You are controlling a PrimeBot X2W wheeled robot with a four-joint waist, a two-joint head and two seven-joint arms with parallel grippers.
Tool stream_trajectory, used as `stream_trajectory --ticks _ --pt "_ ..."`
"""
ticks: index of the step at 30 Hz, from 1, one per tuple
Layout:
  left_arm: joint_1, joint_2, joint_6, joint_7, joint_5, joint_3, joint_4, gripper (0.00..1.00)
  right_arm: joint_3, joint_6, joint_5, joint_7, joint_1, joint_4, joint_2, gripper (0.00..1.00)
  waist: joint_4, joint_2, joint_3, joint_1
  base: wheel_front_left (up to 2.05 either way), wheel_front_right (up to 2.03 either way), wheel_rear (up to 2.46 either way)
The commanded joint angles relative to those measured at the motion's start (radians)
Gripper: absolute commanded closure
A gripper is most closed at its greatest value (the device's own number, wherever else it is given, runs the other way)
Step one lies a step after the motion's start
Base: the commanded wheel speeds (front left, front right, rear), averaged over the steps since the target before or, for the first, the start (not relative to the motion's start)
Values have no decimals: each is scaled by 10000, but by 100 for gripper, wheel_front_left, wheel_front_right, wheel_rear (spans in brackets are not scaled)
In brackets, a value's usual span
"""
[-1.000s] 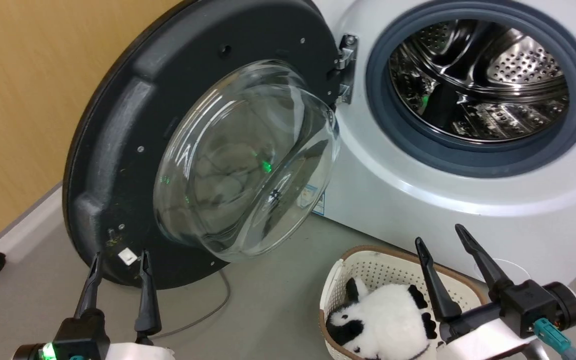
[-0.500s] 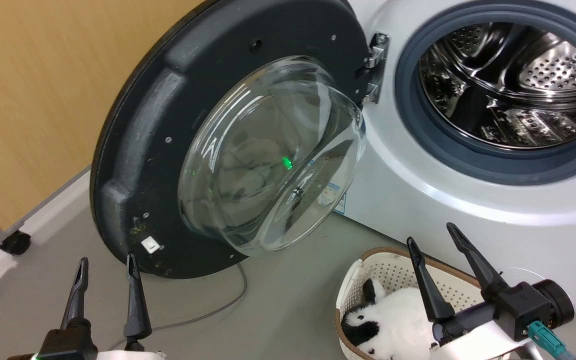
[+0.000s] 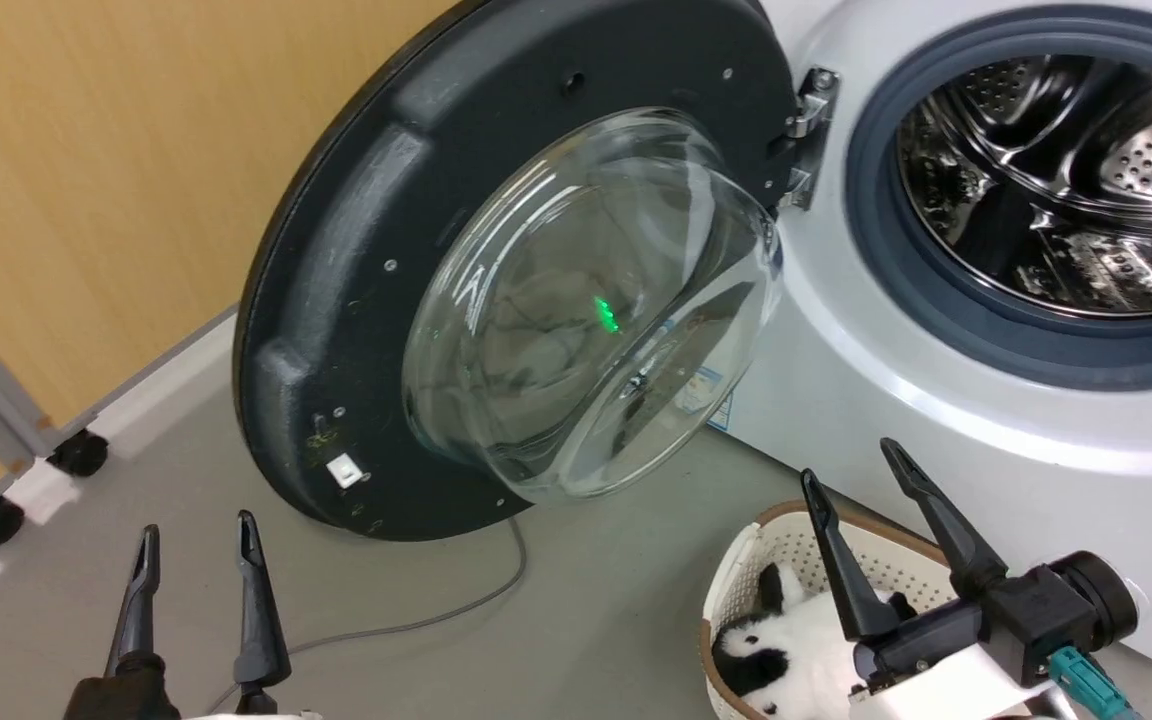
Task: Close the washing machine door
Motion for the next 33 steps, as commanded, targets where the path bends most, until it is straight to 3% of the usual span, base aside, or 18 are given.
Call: stream_trajectory --ticks 1,10,11,12,17,20,26,33 --pt "149 -3 55 -109 -106 45 -70 0 62 6 -76 -115 -87 -58 32 0 89 0 15 -1 0 0 0" --pt "184 -6 -38 -197 -202 71 11 0 125 6 -145 -203 -27 -139 34 0 296 0 67 -1 0 0 0" --pt "188 -6 -80 -197 -213 61 41 61 113 6 -150 -203 2 -159 34 0 296 0 67 -1 0 0 0" --pt "194 -6 -142 -197 -227 38 69 100 99 6 -157 -203 31 -178 34 0 295 0 72 -1 0 0 0" --pt "-85 -7 -291 -197 -799 312 -219 100 19 6 -235 -203 115 -263 34 0 290 0 148 -1 0 0 0" --pt "-487 107 -626 -197 -1017 662 -363 100 -50 6 -340 -203 143 -372 34 0 278 0 273 -1 0 0 0" --pt "-1951 1070 -1498 -179 -1686 1408 411 100 -397 6 -519 -203 351 -642 32 0 239 0 516 -1 0 0 0" --pt "-4407 2296 -2147 1053 -4102 2530 2781 100 -488 6 -711 -203 418 -955 -20 0 -227 0 1051 -1 0 0 0"
